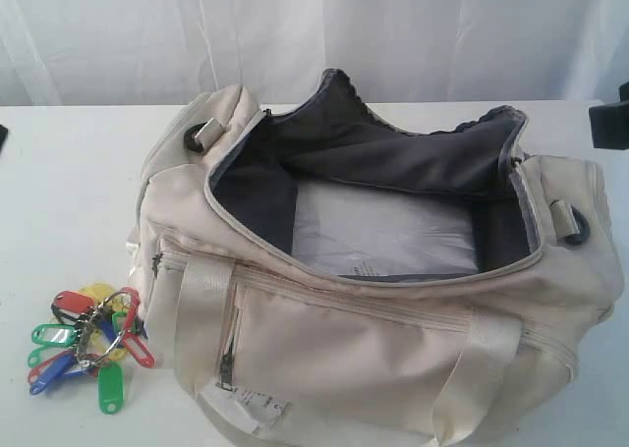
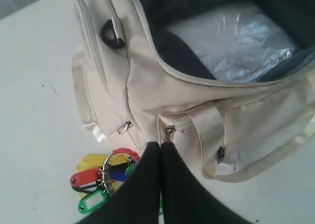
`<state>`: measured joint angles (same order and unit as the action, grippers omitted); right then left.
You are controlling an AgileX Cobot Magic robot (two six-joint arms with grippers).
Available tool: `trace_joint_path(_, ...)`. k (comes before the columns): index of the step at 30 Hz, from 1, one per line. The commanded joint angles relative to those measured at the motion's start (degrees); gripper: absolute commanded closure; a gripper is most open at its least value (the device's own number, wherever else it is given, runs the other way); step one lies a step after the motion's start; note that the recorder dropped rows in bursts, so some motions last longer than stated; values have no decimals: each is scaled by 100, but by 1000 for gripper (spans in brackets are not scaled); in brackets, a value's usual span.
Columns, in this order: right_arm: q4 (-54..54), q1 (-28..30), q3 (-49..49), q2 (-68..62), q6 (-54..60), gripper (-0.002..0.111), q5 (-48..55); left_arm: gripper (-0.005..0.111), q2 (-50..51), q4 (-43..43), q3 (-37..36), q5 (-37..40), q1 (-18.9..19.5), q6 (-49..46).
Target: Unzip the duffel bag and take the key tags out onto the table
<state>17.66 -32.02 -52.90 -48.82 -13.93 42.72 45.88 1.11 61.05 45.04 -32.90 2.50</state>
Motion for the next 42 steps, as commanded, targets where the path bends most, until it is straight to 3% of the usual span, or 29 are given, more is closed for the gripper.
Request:
trace_joint_path(1,-26,3,26,14,-24,108,-82,107,-913,65,-692,-298,-40,26)
trace_joint_path(9,-26,3,26,14,-24,108,-296,107,-1594,498,-1891,-1095,-40,38)
trace_joint_path(23,-26,3,26,14,-1114,108,-295,107,-1583,498,-1971,-946,-40,26)
trace_joint_path(35,-15,3,26,14,-1235,108,-364,107,-1583,511,-1971,-935,-40,26)
trace_joint_path(37,-15,3,26,14,-1235,108,-364,107,-1583,459,-1979,-947,96,26)
trace_joint_path(39,-15,3,26,14,-1235,108,-345,107,-1583,361,-2102,-1062,579,26)
trace_joint_path(42,-15,3,26,14,-1235,108,-345,107,-1822,405,-2728,-1574,1601,26)
